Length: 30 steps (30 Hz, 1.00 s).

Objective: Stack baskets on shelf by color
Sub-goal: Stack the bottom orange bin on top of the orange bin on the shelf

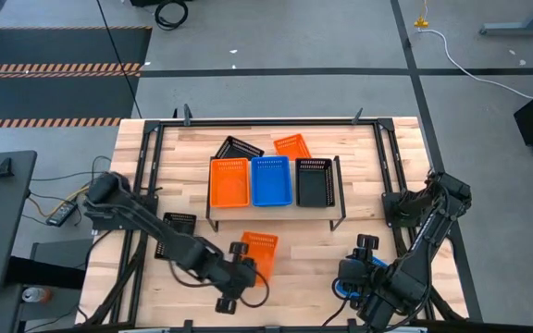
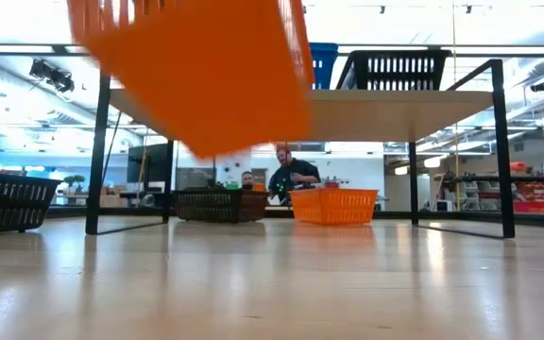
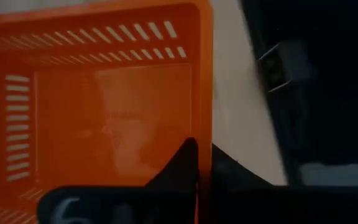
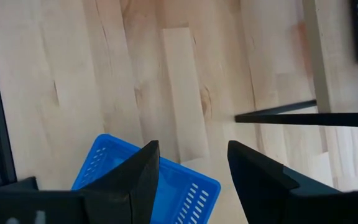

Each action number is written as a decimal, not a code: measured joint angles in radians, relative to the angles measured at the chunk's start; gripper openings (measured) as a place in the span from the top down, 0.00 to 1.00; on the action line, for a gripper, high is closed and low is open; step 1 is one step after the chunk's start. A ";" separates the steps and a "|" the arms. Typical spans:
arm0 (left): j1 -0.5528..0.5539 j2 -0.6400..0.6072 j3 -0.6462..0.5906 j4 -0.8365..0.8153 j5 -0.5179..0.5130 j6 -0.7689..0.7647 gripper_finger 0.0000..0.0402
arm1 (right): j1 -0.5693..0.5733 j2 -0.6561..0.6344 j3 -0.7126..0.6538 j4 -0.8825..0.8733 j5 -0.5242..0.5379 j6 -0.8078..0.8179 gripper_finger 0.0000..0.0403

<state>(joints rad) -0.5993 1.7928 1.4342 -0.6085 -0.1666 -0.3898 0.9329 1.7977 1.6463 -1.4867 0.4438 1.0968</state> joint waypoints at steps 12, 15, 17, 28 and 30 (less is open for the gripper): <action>-0.090 -0.329 0.000 -0.015 -0.317 0.163 0.99 | 0.000 0.000 0.000 -0.005 0.000 0.000 0.51; -0.101 -0.386 0.000 -0.075 -0.439 0.168 0.99 | 0.000 0.000 0.000 -0.005 0.001 0.000 0.51; -0.090 -0.414 0.000 -0.169 -0.536 0.125 0.99 | -0.001 0.000 0.000 -0.005 0.005 0.000 0.51; 0.115 -0.400 -0.001 -0.525 -0.530 -0.073 0.99 | -0.012 0.000 0.000 -0.005 0.010 -0.001 0.51; 0.147 -0.392 0.000 -0.493 -0.502 -0.025 0.99 | -0.015 0.000 0.000 -0.004 0.011 -0.007 0.51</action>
<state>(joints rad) -0.4523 1.4004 1.4338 -1.1016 -0.6684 -0.4146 0.9182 1.7981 1.6463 -1.4903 0.4553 1.0903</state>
